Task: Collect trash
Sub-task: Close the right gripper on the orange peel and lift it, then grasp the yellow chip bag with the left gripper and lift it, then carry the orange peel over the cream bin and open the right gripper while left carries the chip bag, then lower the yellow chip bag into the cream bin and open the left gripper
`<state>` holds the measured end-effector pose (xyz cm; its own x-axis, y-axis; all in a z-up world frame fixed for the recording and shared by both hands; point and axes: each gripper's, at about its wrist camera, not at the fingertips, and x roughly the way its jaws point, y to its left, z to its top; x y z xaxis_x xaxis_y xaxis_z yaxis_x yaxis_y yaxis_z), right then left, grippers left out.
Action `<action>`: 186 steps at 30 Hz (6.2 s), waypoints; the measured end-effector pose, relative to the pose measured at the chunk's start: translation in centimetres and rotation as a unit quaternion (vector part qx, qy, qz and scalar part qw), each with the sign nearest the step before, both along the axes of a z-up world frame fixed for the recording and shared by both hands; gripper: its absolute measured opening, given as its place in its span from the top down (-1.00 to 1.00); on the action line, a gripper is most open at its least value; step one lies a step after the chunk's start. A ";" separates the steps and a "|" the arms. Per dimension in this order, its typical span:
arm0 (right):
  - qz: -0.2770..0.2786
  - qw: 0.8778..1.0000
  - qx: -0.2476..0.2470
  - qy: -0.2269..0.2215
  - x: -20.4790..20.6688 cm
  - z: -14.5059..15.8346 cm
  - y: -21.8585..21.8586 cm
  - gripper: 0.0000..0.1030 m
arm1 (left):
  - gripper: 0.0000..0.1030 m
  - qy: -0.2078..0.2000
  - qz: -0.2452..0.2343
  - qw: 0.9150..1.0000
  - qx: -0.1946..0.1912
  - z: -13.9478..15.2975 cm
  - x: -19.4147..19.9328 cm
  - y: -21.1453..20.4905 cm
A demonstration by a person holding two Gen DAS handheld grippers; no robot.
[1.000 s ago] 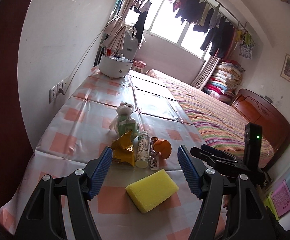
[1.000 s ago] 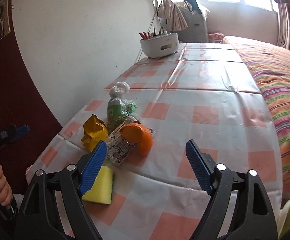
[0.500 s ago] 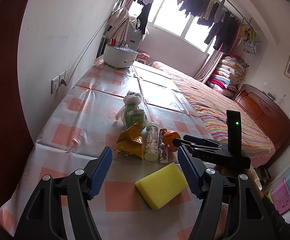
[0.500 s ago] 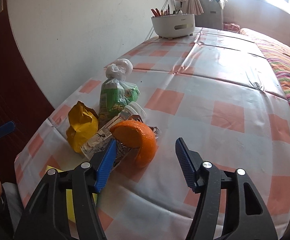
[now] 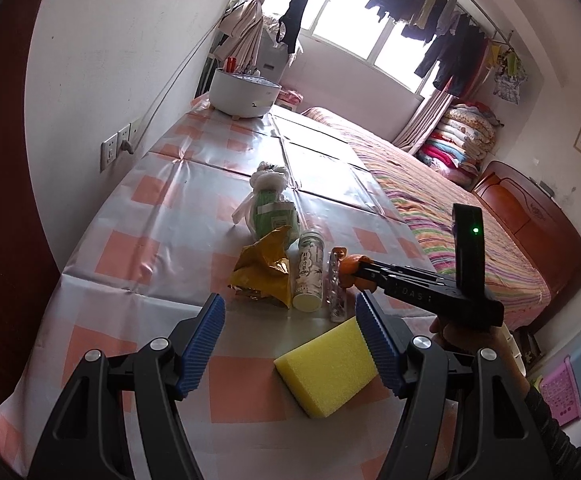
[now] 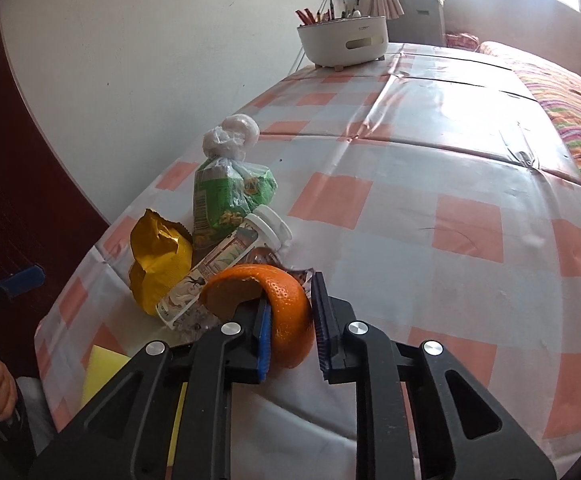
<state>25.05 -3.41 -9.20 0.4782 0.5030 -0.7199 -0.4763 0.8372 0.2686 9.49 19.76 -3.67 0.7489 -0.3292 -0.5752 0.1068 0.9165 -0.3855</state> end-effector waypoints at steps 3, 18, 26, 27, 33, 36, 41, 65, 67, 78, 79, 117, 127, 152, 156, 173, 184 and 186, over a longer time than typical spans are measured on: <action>-0.014 0.999 0.029 -0.005 -0.5 1.3 -1.6 0.67 | -0.28 0.013 -0.003 1.000 -0.011 -0.2 1.4 -0.1; -0.019 0.992 0.122 -0.028 -4.9 5.2 -4.4 0.67 | -0.28 0.077 0.000 0.994 0.084 -3.0 10.2 -3.1; -0.020 0.989 0.144 -0.034 -6.1 5.9 -5.3 0.67 | -0.27 0.116 0.005 0.990 0.083 -5.3 11.5 -3.3; -0.021 0.988 0.145 -0.037 -6.3 6.1 -5.4 0.67 | -0.26 0.122 0.007 0.989 0.080 -5.5 11.6 -3.1; -0.031 0.987 0.152 -0.044 -6.6 6.3 -6.2 0.67 | 0.21 0.125 0.008 0.989 0.073 -5.8 11.5 -3.2; -0.040 0.986 0.154 -0.049 -6.7 6.5 -6.8 0.67 | 0.29 0.111 0.010 0.991 0.075 -5.4 11.2 -3.4; -0.048 0.985 0.159 -0.056 -7.0 6.9 -7.6 0.67 | 0.39 0.070 0.021 0.993 0.088 -3.8 10.0 -3.6; -0.072 0.985 0.138 -0.072 -8.2 7.1 -10.0 0.67 | 0.40 -0.029 0.039 0.987 0.155 0.6 6.0 -8.3; -0.074 0.985 0.135 -0.074 -8.4 7.2 -10.4 0.67 | 0.40 -0.037 0.036 0.986 0.161 0.8 5.6 -8.8; -0.088 0.985 0.126 -0.085 -9.7 7.6 -12.5 0.67 | 0.40 -0.065 0.029 0.979 0.192 1.5 4.2 -11.0; -0.089 0.984 0.125 -0.086 -9.9 7.6 -12.8 0.67 | 0.40 -0.068 0.026 0.978 0.195 1.6 4.1 -11.2; -0.237 0.965 0.025 -0.108 -16.4 7.2 -22.2 0.67 | 0.40 -0.115 -0.058 0.972 0.195 2.7 1.2 -18.6; -0.294 0.950 -0.001 -0.105 -17.6 6.9 -24.4 0.67 | 0.40 -0.120 -0.085 0.970 0.193 2.8 0.4 -20.3; -0.387 0.918 -0.040 -0.079 -19.2 5.6 -28.5 0.15 | 0.40 -0.130 -0.153 0.961 0.189 3.3 -1.8 -25.4; -0.394 0.915 -0.036 -0.078 -19.4 5.7 -29.0 0.06 | 0.40 -0.129 -0.170 0.959 0.188 3.1 -2.2 -26.8; -0.426 0.899 -0.076 -0.076 -20.2 5.7 -30.5 -0.20 | 0.40 -0.119 -0.210 0.951 0.194 2.2 -2.7 -30.5; -0.417 0.906 -0.046 -0.048 -20.8 5.2 -31.7 -0.36 | 0.40 -0.112 -0.220 0.949 0.196 2.1 -2.7 -31.2; -0.424 0.903 -0.017 -0.074 -21.8 6.4 -32.1 -0.36 | 0.40 -0.111 -0.223 0.949 0.194 2.2 -2.7 -31.4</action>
